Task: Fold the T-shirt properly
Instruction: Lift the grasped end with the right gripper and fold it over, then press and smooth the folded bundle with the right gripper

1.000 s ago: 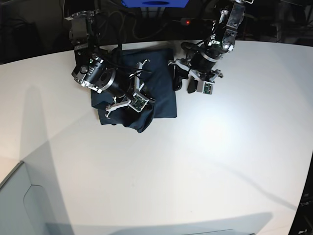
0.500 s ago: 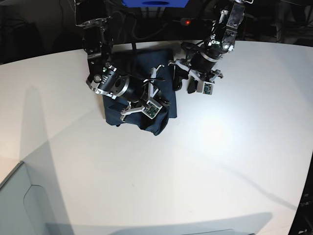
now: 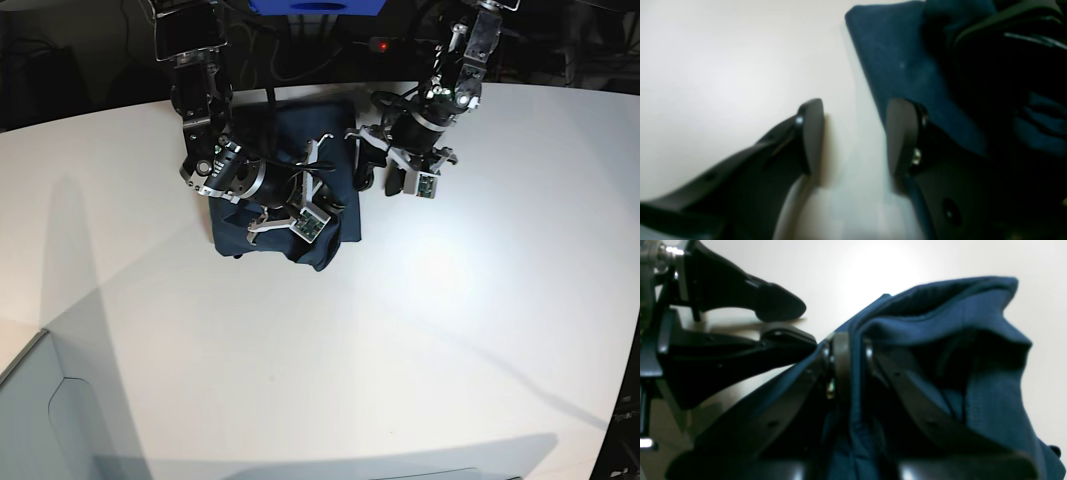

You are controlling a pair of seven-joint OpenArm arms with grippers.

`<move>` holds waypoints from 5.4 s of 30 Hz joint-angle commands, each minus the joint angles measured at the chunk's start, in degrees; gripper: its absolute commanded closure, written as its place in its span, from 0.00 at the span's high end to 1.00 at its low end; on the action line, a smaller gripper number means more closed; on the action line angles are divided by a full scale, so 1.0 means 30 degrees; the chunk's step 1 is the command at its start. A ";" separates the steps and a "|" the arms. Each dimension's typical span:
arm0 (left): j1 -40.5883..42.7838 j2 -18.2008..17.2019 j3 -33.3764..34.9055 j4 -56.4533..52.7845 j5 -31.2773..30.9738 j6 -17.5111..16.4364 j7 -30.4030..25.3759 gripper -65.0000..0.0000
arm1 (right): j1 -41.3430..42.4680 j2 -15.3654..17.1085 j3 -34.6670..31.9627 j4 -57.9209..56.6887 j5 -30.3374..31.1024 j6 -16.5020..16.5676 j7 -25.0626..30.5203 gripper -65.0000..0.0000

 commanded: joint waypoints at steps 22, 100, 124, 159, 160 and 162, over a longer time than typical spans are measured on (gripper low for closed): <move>0.0456 -0.0138 -0.0164 0.0926 -0.0065 -0.0047 -0.0352 0.46 | -0.0189 0.0516 0.1622 0.3935 0.0504 0.0201 0.0339 0.65; 0.4206 -0.0138 -0.9131 0.4736 -0.0065 -0.0077 -0.0352 0.46 | -0.5464 0.1601 -0.2832 0.4580 0.0475 0.0201 0.0456 0.64; 0.4177 -0.0138 -0.9160 0.4619 -0.0065 -0.0077 -0.0352 0.46 | -0.4262 0.1659 -0.2803 0.2968 0.0475 0.0201 0.0456 0.22; 0.4177 -0.0138 -0.9512 0.4619 -0.0065 -0.0077 -0.0352 0.46 | -0.4057 0.1689 -0.2862 0.3554 0.0475 0.0201 0.0486 0.01; 0.4177 -0.0138 -0.9512 0.4619 -0.0065 -0.0077 -0.0352 0.46 | -0.4204 0.1689 -0.2862 0.3906 0.0475 0.0201 0.0486 0.01; 0.4177 -0.0138 -0.9512 0.4648 -0.0065 -0.0077 -0.0352 0.46 | -0.4409 0.1689 -0.2862 0.4667 0.0475 0.0201 0.0486 0.01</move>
